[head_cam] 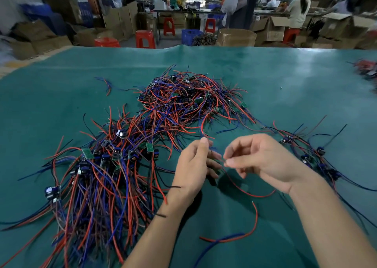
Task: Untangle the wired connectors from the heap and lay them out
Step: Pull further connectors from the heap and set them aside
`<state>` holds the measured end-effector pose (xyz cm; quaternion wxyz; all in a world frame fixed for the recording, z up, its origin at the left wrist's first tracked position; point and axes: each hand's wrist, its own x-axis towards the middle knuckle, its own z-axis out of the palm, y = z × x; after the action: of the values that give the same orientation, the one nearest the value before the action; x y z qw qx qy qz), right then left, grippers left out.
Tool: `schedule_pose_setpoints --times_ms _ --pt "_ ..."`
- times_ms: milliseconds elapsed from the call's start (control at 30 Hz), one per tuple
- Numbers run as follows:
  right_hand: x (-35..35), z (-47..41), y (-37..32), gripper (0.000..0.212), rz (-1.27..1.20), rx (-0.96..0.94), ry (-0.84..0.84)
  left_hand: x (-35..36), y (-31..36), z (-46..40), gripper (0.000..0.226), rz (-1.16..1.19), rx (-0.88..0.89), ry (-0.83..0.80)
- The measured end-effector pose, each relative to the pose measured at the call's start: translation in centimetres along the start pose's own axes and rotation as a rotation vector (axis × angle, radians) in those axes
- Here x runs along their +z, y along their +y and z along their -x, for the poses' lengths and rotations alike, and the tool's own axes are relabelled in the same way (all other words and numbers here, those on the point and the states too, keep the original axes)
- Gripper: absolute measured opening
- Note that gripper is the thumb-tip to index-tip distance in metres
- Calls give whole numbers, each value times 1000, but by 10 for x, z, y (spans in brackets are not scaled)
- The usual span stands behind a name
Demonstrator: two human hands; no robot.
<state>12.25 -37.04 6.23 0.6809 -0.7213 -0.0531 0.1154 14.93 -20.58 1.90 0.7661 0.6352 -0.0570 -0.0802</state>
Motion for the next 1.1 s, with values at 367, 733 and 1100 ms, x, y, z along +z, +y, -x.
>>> schedule_pose_setpoints --times_ms 367,733,1100 --pt "2 -11 18 19 161 2 253 -4 -3 1 21 -141 26 -20" --pt "19 -20 19 13 -190 8 412 -3 -4 6 24 -279 72 -193" --pt "10 -18 10 15 -557 -39 516 -3 0 6 40 -183 4 -198"
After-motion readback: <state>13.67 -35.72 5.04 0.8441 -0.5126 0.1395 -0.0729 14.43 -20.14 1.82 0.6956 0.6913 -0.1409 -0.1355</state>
